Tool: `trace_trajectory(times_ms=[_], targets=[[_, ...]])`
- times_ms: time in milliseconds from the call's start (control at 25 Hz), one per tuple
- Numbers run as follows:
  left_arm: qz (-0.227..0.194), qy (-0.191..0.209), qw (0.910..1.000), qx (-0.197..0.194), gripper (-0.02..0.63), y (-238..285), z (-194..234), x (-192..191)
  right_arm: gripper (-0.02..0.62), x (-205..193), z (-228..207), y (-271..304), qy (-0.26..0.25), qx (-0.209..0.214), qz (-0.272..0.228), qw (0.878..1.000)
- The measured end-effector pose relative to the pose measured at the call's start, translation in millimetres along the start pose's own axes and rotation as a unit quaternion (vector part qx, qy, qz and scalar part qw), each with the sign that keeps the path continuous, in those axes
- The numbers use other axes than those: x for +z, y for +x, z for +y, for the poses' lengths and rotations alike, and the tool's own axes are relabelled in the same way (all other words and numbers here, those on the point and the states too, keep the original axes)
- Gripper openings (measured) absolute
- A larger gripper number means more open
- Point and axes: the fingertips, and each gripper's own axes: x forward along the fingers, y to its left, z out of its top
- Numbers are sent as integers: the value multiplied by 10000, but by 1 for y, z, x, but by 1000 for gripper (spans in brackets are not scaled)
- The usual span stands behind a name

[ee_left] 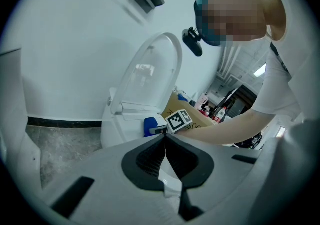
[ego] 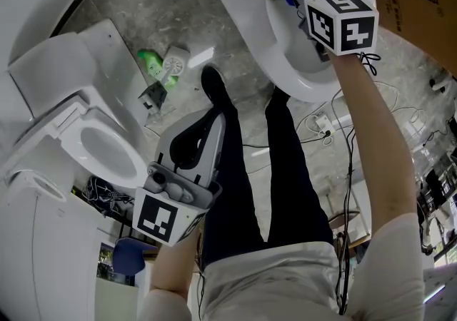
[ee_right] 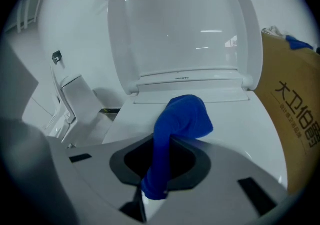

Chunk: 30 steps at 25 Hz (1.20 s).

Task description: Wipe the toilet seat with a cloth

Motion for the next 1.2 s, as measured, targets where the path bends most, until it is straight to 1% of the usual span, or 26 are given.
trace_trajectory(times_ms=[160, 520, 1200], targets=[[-6, -12, 10000, 11, 9, -4, 2, -2, 54, -1, 14, 1, 16, 132, 14, 9999], [-3, -47, 10000, -6, 9, -10, 2, -5, 54, -4, 34, 3, 54, 282, 24, 9996], [-49, -47, 10000, -35, 9, -20, -2, -11, 54, -30, 68, -8, 127, 528, 148, 9984]])
